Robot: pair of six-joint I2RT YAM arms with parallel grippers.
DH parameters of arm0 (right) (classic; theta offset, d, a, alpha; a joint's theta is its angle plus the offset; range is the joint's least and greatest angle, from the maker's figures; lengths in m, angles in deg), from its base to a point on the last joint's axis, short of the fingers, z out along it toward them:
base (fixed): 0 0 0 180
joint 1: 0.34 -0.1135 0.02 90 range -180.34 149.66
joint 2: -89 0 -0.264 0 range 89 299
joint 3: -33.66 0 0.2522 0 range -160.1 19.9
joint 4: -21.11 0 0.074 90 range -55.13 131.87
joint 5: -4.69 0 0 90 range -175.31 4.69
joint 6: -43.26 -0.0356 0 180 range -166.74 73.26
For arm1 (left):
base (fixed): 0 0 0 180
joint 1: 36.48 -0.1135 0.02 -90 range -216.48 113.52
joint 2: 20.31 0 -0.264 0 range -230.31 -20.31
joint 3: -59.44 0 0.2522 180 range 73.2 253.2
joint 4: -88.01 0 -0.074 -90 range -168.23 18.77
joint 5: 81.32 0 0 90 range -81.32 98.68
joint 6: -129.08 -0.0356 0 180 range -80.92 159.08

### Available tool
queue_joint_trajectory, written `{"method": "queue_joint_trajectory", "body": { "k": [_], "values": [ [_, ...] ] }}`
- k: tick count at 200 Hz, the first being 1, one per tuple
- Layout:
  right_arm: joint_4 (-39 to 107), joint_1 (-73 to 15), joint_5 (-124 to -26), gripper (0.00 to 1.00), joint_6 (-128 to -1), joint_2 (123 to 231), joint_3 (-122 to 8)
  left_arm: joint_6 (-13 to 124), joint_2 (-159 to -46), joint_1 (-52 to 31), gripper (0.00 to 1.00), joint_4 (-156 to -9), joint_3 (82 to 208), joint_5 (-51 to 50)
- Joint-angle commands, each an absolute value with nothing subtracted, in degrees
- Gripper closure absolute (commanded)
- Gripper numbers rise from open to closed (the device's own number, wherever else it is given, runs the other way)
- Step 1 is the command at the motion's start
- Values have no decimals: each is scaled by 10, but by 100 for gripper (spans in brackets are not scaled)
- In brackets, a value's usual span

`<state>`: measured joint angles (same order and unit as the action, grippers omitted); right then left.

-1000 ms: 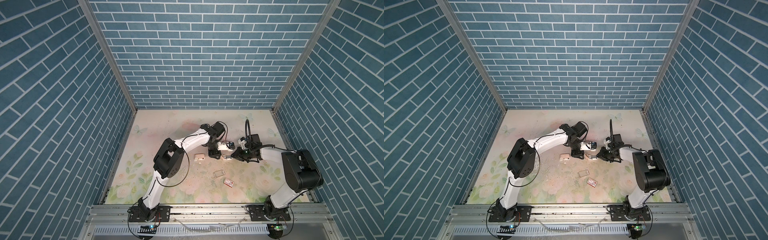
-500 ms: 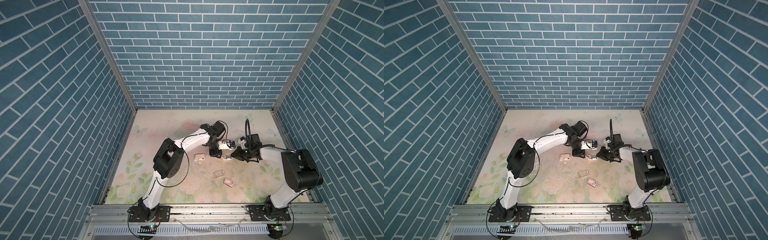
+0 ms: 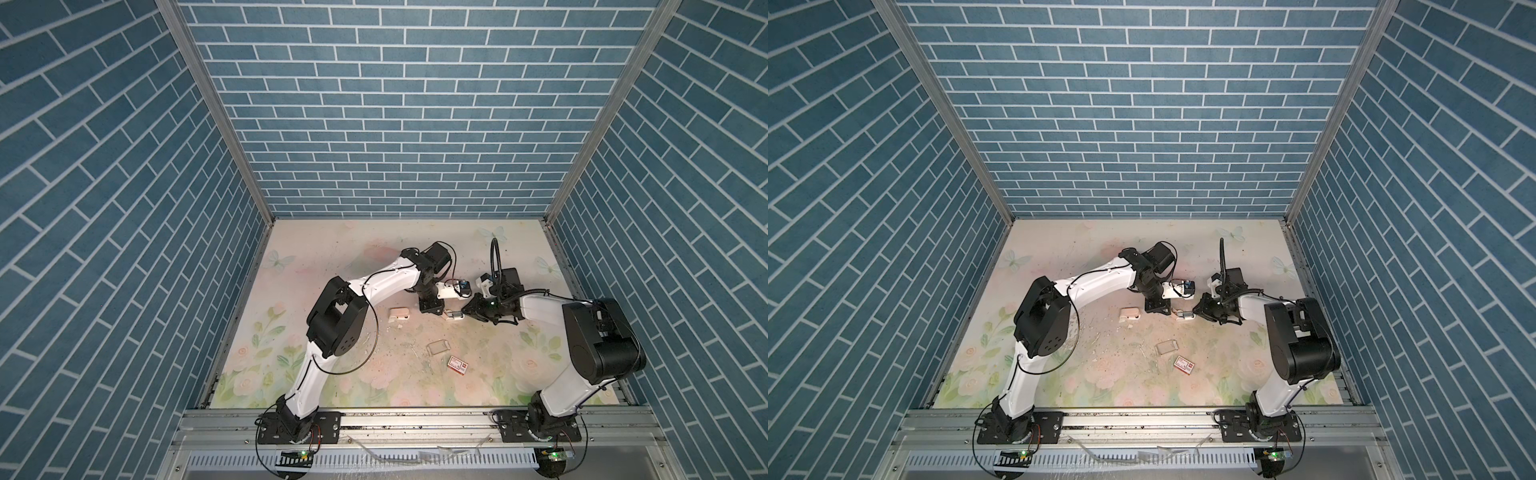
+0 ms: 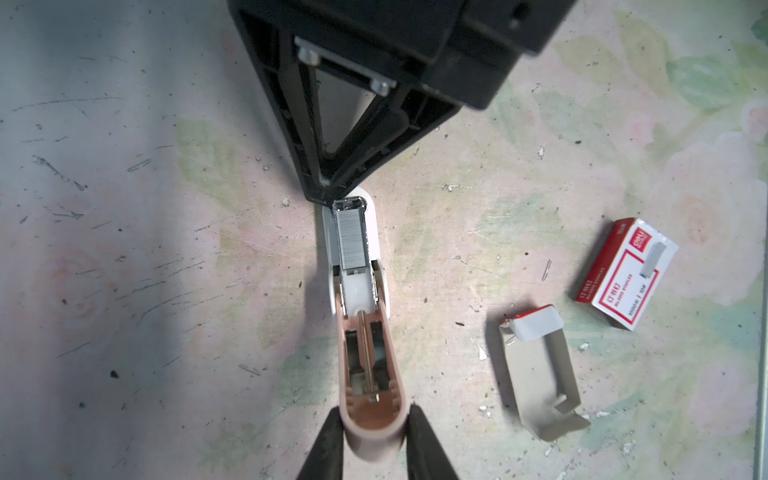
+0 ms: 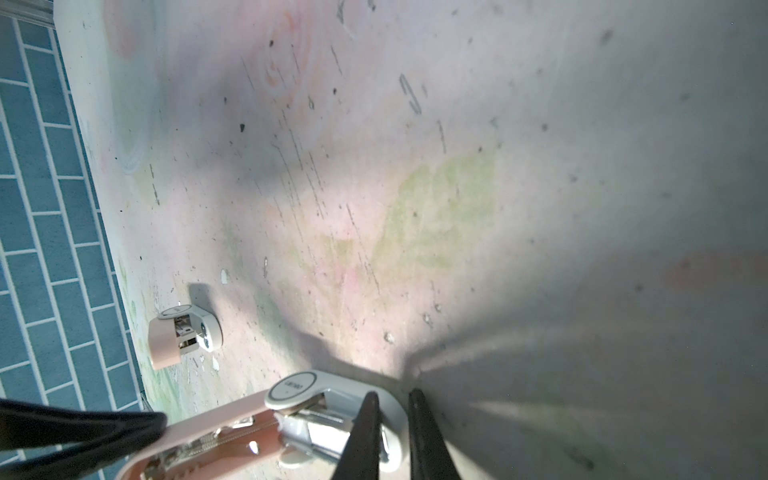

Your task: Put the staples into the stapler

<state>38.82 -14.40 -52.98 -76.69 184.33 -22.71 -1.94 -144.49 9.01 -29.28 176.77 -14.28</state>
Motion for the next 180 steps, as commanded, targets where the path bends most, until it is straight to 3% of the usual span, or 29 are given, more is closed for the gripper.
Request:
{"method": "queue_joint_trajectory", "body": {
  "k": [1,180],
  "values": [
    [407,-147,-538,83,-750,1837,-216,-15,-1449,95,73,-293,1780,-139],
    [395,-131,-510,84,-750,1821,-199,-10,-1452,101,75,-289,1798,-124]
  ]
}}
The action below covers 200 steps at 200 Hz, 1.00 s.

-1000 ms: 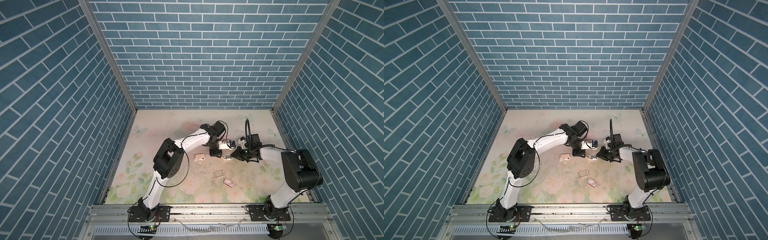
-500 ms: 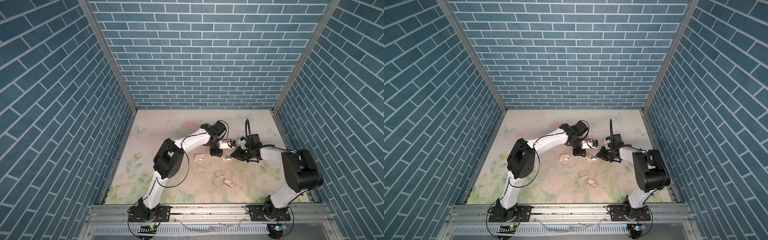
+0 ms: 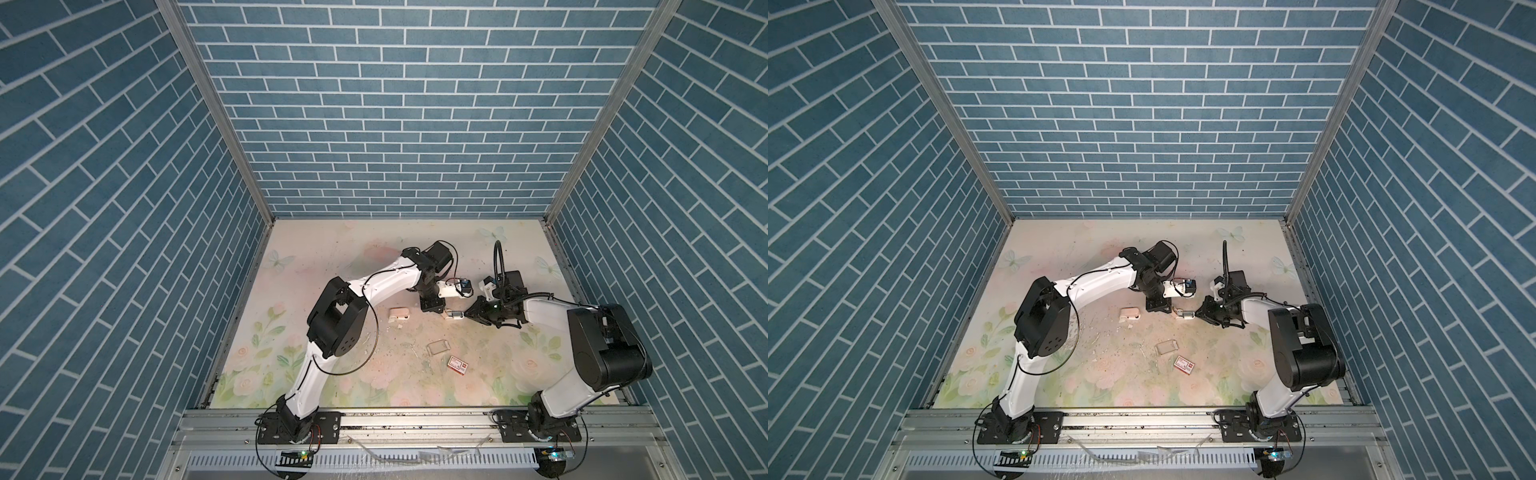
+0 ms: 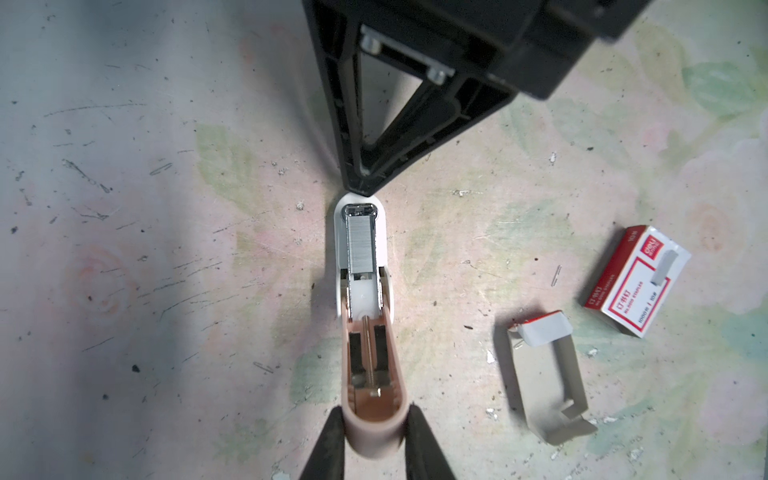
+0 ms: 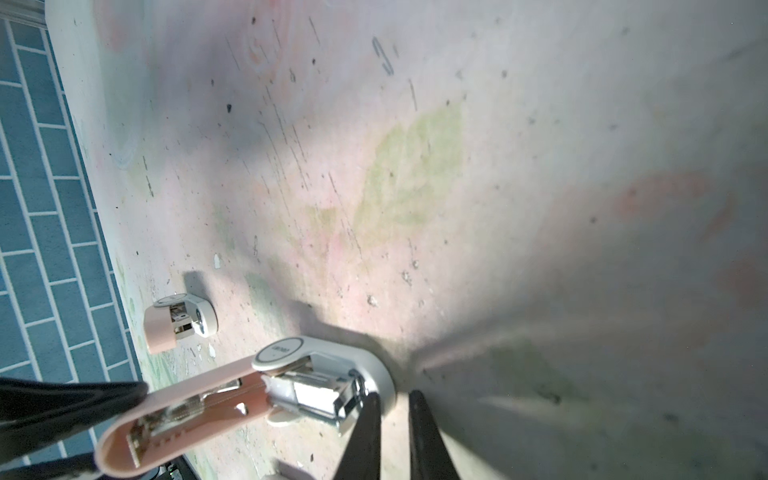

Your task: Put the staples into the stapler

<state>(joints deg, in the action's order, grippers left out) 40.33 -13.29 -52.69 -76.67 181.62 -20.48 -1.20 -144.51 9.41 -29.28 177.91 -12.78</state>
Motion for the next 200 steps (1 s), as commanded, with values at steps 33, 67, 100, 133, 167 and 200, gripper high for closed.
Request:
{"method": "queue_joint_trajectory", "body": {
  "k": [33,67,100,133,167,200],
  "values": [
    [389,-131,-510,85,-750,1828,-197,-10,-1459,105,75,-285,1806,-121],
    [389,-131,-509,86,-749,1836,-195,-11,-1466,108,75,-281,1813,-121],
    [391,-131,-516,87,-748,1835,-187,-11,-1480,113,75,-276,1832,-118],
    [401,-131,-535,87,-750,1826,-184,-11,-1499,121,76,-266,1857,-115],
    [422,-128,-576,87,-762,1815,-189,-11,-1513,128,76,-264,1870,-108],
    [401,-122,-583,87,-782,1803,-175,-10,-1519,132,76,-261,1875,-104]
  ]
}}
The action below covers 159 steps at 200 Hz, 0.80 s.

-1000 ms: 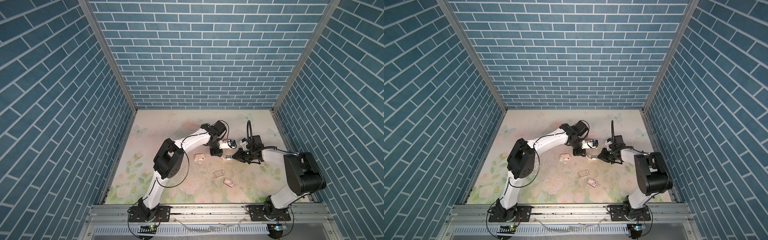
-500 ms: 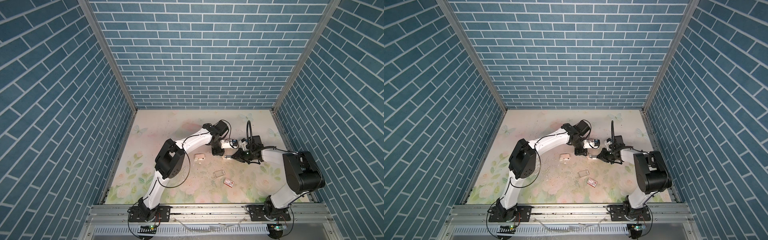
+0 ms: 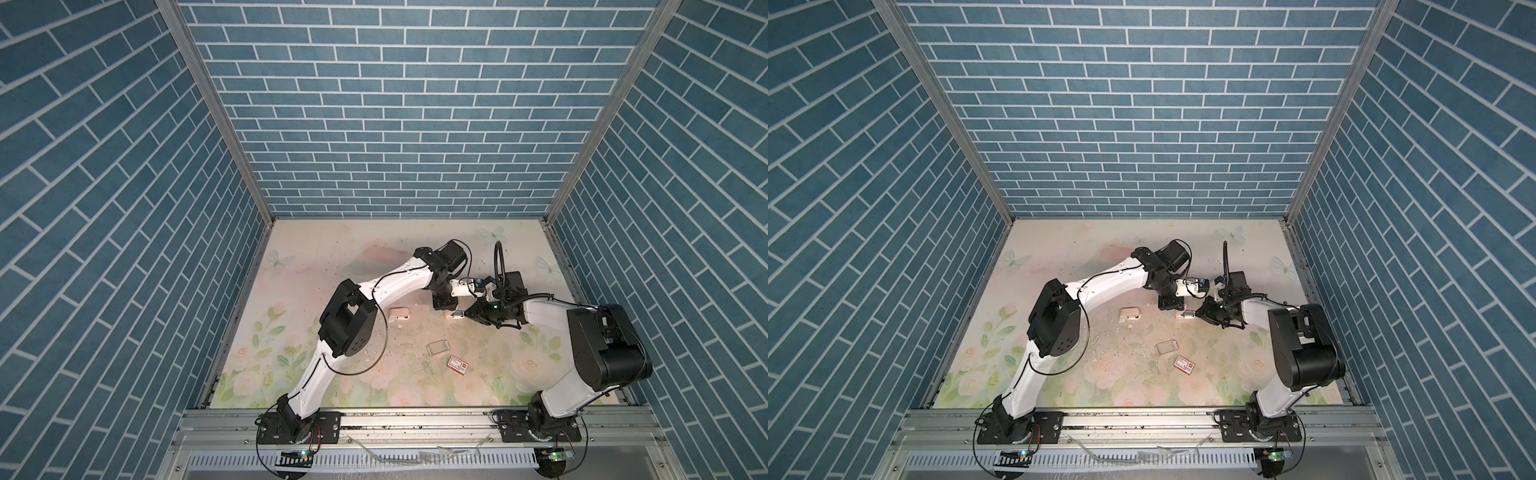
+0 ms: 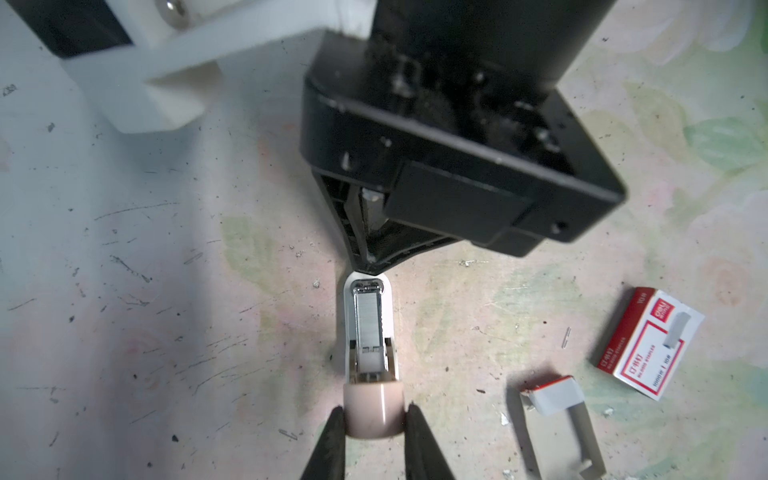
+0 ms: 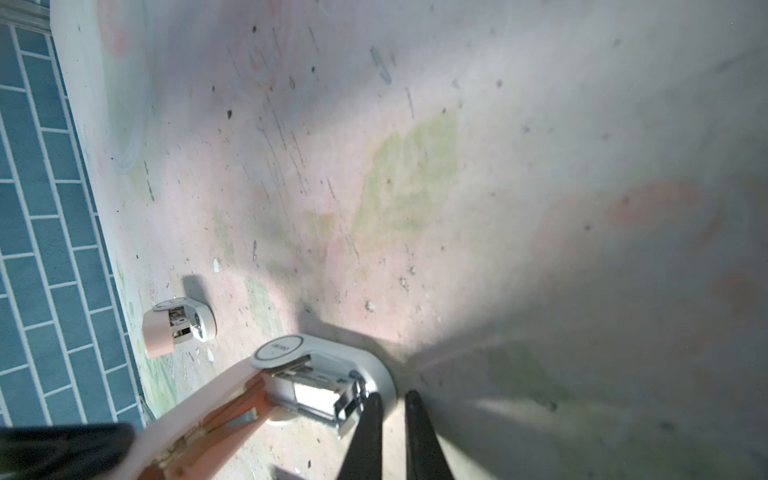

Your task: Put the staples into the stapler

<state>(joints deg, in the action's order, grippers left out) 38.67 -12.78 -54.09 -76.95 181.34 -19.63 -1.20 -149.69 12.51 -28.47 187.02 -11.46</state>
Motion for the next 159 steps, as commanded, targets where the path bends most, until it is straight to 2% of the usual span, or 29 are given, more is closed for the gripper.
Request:
{"method": "queue_joint_trajectory", "body": {
  "k": [1,81,159],
  "values": [
    [401,-122,-583,87,-782,1802,-175,-10,-1520,132,76,-261,1875,-104],
    [393,-103,-590,87,-798,1771,-165,-10,-1527,138,76,-256,1887,-96],
    [499,-53,-704,86,-835,1674,-154,-6,-1569,150,76,-230,1943,-78]
  ]
}}
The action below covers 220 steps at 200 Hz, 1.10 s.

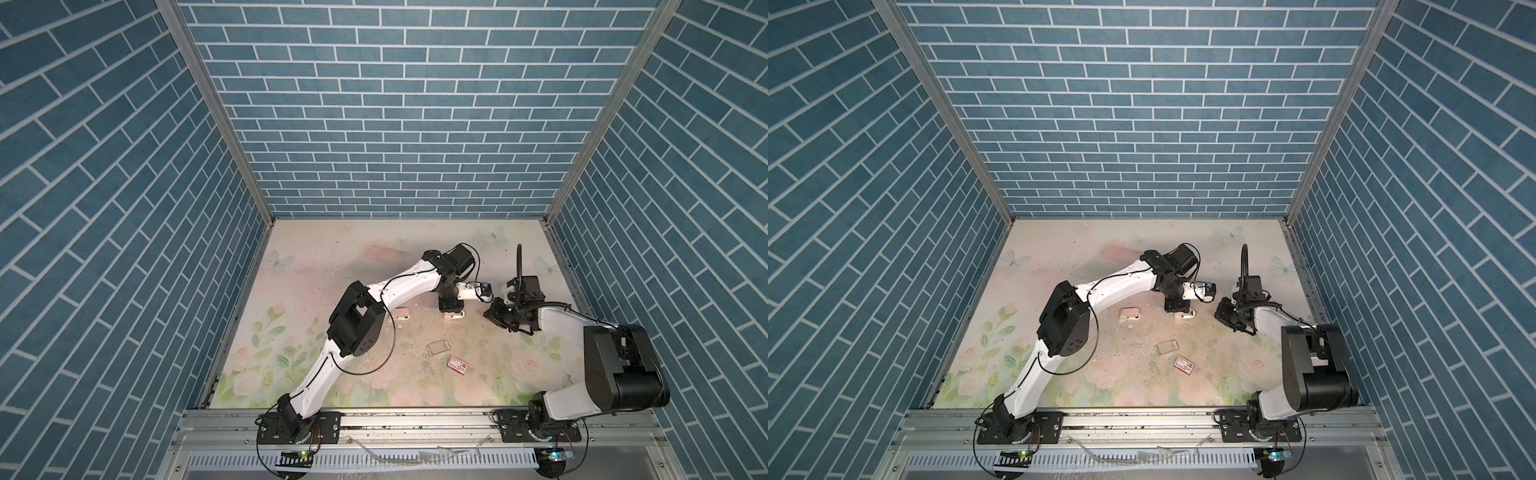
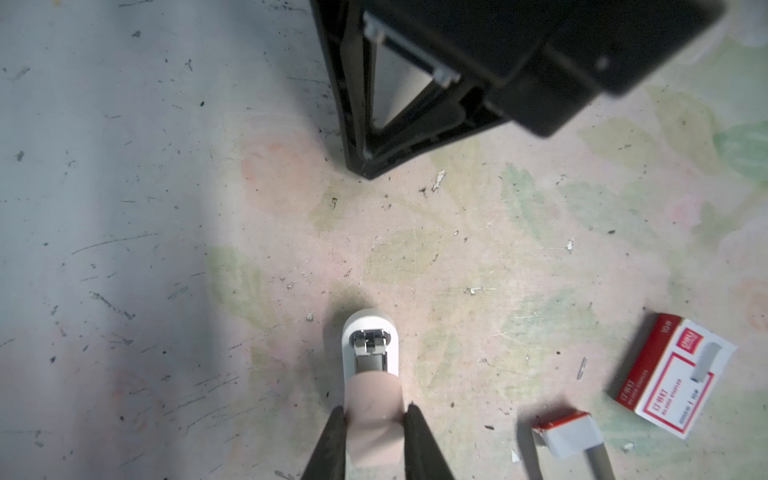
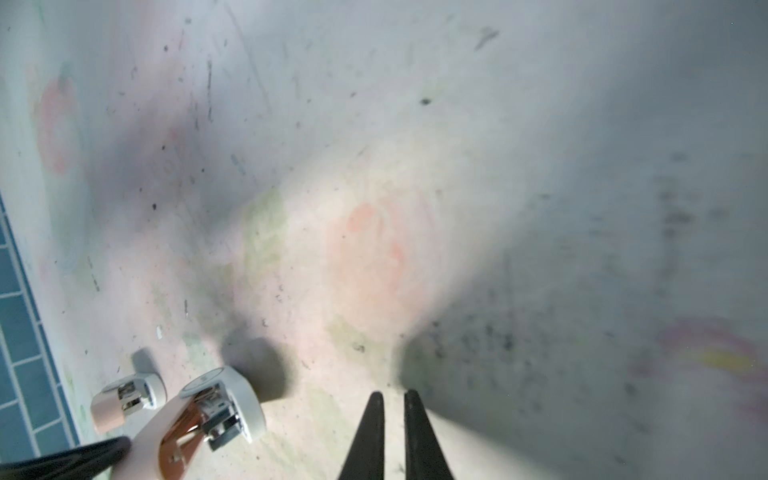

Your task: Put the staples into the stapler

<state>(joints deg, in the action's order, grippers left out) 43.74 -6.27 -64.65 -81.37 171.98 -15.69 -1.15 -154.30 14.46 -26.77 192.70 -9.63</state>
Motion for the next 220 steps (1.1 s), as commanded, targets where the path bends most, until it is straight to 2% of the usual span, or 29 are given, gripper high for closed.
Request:
{"method": "queue_joint_trajectory", "body": {
  "k": [1,111,220],
  "values": [
    [501,-52,-705,87,-835,1672,-154,-6,-1570,151,76,-229,1945,-78],
    [604,-41,-750,87,-865,1486,-139,-3,-1663,162,78,-159,2049,-43],
    [638,-40,-782,87,-872,1435,-122,-13,-1742,175,79,-73,2118,-9]
  ]
}}
